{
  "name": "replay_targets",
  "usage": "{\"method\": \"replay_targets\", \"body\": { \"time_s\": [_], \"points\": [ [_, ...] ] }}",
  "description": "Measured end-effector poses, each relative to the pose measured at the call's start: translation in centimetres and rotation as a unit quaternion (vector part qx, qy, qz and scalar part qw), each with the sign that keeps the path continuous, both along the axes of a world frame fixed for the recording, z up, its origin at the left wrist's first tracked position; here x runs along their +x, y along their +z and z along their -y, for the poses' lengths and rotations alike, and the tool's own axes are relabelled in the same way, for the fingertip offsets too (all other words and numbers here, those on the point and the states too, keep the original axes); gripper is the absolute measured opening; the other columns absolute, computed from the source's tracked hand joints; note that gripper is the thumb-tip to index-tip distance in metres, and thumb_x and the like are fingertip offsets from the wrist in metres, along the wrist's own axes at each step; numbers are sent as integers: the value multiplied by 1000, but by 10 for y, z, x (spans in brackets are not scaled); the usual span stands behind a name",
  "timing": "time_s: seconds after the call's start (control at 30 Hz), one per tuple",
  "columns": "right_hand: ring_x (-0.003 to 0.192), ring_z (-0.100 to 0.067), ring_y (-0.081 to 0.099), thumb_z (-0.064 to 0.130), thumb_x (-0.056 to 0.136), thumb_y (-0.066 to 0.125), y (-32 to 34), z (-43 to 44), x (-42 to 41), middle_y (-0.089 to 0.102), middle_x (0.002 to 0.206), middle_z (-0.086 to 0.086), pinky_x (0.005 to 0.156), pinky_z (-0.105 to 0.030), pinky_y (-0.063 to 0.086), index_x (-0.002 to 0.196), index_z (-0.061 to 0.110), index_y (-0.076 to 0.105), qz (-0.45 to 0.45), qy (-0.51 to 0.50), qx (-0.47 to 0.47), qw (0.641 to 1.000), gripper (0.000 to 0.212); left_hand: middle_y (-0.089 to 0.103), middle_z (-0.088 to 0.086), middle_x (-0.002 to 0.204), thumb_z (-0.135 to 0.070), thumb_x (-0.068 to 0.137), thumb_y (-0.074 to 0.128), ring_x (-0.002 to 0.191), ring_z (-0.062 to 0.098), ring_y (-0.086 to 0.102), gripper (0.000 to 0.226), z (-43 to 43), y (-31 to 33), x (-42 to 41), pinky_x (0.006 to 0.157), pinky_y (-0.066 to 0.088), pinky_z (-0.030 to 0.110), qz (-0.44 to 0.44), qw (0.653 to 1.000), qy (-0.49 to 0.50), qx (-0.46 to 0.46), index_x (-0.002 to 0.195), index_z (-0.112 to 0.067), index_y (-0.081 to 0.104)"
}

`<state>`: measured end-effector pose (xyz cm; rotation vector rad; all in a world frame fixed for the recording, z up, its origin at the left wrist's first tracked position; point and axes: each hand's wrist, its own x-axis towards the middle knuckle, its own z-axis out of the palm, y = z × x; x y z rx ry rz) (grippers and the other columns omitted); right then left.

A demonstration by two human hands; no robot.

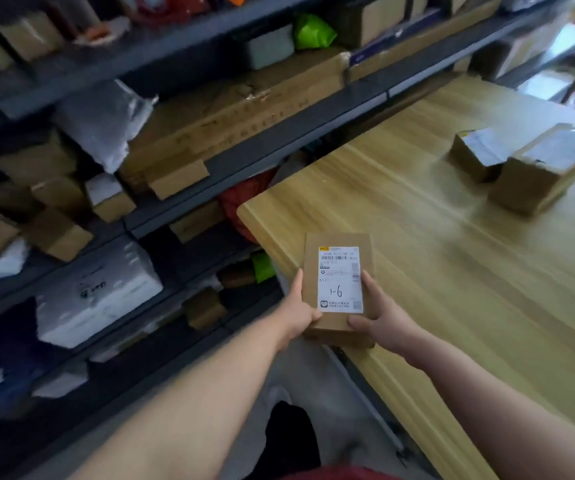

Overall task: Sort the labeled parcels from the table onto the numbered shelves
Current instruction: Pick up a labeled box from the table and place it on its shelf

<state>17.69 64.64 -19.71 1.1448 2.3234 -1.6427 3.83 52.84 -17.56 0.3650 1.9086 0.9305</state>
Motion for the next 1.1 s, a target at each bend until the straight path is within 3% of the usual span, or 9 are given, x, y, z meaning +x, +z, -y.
{"method": "replay_targets", "body": {
  "time_s": [0.23, 0.37, 0.5, 0.6, 0.7, 0.8, 0.93, 1.1],
  "points": [
    [137, -15, 35, 25, 85, 68, 19, 94, -61, 30, 153, 7, 107, -29, 35, 152, 42, 3, 7, 206, 15, 978, 95, 47, 0, 146, 0, 87, 61, 123, 18, 51, 98, 137, 16, -12, 107, 42, 35, -39, 983, 180, -22, 155, -36, 0],
    [142, -15, 27, 32, 84, 68, 35, 164, -94, 26, 154, 12, 111, -36, 34, 149, 47, 1, -10, 303, 42, 952, 95, 49, -2, 143, 3, 86, 59, 118, 17, 54, 98, 221, 25, -11, 104, 45, 35, -39, 957, 286, -10, 155, -37, 3],
    [139, -17, 35, 37, 81, 66, 49, 248, -117, 24, 155, 17, 103, -42, 44, 148, 50, 2, -31, 388, 68, 919, 94, 53, -9, 122, 4, 87, 57, 99, 8, 56, 93, 313, 37, -1, 84, 49, 24, -50, 926, 375, 4, 155, -35, 8],
    [140, -10, 30, 34, 84, 65, 61, 323, -129, 28, 153, 17, 105, -32, 40, 148, 50, 5, -62, 440, 82, 892, 89, 48, -10, 124, 6, 88, 55, 111, 11, 51, 92, 389, 49, 10, 82, 42, 21, -68, 901, 428, 18, 155, -33, 7],
    [136, -10, 36, 36, 84, 65, 72, 407, -137, 27, 152, 18, 100, -37, 46, 148, 50, 5, -83, 480, 95, 868, 89, 52, -9, 128, 6, 90, 53, 114, 14, 53, 88, 472, 60, 21, 71, 45, 19, -76, 875, 478, 25, 154, -37, 10],
    [137, -12, 36, 36, 84, 67, 81, 491, -145, 26, 155, 14, 105, -36, 41, 149, 47, 6, -97, 518, 88, 845, 89, 50, -5, 140, 4, 90, 54, 119, 18, 53, 91, 555, 70, 32, 79, 48, 26, -85, 846, 527, 17, 155, -37, 6],
    [133, -13, 40, 36, 85, 67, 91, 594, -153, 30, 153, 12, 104, -35, 41, 150, 46, 8, -120, 564, 60, 815, 89, 53, -6, 135, 3, 89, 56, 116, 17, 55, 90, 652, 84, 47, 83, 50, 28, -111, 807, 580, 5, 154, -39, 9],
    [130, -15, 42, 37, 86, 66, 104, 705, -156, 32, 151, 9, 100, -35, 44, 149, 48, 6, -130, 624, 37, 769, 87, 48, -6, 143, -2, 90, 57, 121, 18, 50, 91, 746, 103, 71, 104, 45, 40, -131, 752, 645, -22, 155, -40, 6]
  ]
}}
